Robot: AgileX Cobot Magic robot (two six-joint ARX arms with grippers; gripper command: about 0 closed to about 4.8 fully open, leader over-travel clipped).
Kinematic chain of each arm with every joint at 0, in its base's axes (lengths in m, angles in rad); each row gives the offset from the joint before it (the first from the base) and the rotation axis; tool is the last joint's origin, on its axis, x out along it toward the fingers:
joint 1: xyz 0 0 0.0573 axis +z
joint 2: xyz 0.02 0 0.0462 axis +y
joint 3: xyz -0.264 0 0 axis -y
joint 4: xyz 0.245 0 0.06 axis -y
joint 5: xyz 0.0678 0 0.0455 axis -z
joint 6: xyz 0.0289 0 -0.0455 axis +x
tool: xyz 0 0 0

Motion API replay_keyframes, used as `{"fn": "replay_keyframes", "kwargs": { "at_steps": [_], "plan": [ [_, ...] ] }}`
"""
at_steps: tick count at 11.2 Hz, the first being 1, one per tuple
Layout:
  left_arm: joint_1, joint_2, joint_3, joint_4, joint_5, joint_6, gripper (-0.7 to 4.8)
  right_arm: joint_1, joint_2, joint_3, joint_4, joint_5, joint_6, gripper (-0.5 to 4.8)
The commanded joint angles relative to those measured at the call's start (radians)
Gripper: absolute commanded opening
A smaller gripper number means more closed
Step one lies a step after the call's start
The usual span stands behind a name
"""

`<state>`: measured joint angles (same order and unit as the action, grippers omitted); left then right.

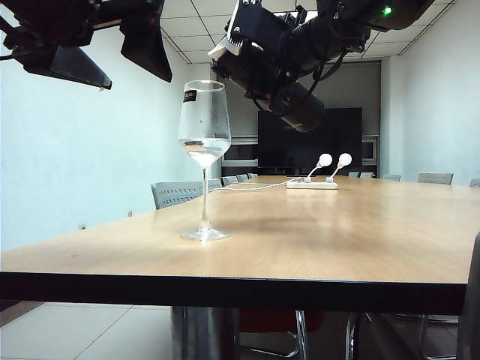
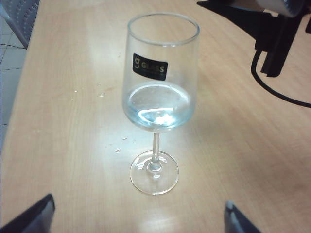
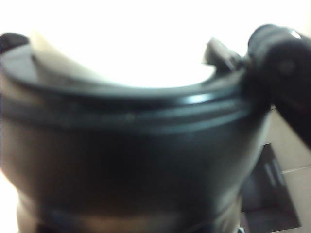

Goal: Pick up the black thermos cup, pour some water from it into the stemmed glass, and then put the thermos cup back on the table.

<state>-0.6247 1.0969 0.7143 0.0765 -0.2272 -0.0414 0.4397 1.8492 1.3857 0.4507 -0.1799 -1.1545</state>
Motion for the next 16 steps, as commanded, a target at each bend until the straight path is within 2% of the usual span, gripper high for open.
{"fn": "replay_keyframes", "kwargs": {
  "at_steps": [1,9,16],
  "plan": [
    [0.0,-0.002,0.006,0.005,0.003,0.0,4.58,0.0,-0.02,0.017,0.108,-0.007,-0.094,1.67],
    [0.0,-0.002,0.006,-0.018,0.003,-0.027,4.58,0.0,-0.019,0.017,0.139,-0.01,-0.256,1.66],
    [0.0,-0.002,0.006,-0.038,0.003,-0.027,4.58,0.0,-0.019,0.017,0.139,-0.024,-0.321,1.66]
  ]
}}
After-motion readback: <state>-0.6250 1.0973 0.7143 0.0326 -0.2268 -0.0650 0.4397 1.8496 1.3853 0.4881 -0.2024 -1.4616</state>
